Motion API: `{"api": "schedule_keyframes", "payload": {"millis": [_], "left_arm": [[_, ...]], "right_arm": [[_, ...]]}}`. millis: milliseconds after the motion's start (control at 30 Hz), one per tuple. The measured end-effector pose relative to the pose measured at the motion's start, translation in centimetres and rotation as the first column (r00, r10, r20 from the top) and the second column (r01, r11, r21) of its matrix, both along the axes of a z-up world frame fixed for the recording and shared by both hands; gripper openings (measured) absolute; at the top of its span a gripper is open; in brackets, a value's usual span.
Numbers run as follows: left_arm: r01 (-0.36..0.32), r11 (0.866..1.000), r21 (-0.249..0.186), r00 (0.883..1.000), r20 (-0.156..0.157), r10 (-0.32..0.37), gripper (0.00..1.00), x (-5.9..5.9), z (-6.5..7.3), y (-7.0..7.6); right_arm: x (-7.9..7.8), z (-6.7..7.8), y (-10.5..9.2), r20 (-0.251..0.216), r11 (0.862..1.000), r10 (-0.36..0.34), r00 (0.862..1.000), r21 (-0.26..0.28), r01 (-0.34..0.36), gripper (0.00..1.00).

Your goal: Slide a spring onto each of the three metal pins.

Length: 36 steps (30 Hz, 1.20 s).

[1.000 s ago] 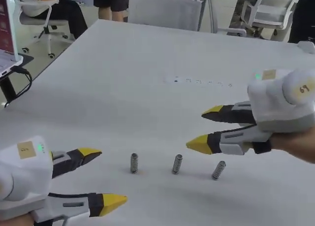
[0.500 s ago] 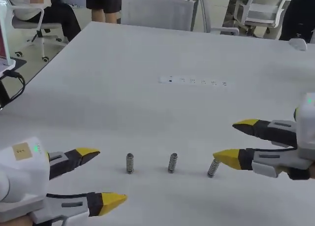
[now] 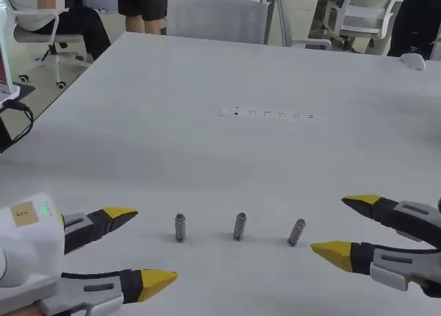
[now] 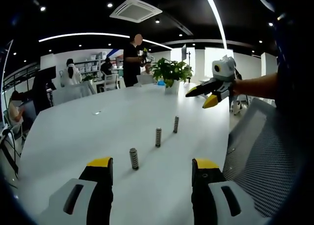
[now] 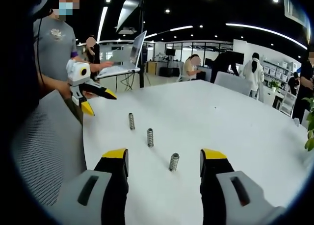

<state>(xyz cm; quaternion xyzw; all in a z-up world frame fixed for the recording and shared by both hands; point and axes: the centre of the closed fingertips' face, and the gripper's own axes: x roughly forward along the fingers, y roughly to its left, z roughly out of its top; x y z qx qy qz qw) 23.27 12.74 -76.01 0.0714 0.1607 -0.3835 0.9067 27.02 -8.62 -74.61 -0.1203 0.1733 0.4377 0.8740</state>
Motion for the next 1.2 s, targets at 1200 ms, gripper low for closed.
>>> {"api": "schedule_keyframes", "payload": {"millis": [1200], "left_arm": [[-0.045, 0.999, -0.015, 0.997, -0.065, 0.044, 0.62, -0.3, -2.8, 0.5]], "right_arm": [[-0.9, -3.9, -0.8, -0.036, 0.996, -0.074, 0.997, 0.054, 0.076, 0.67]]}}
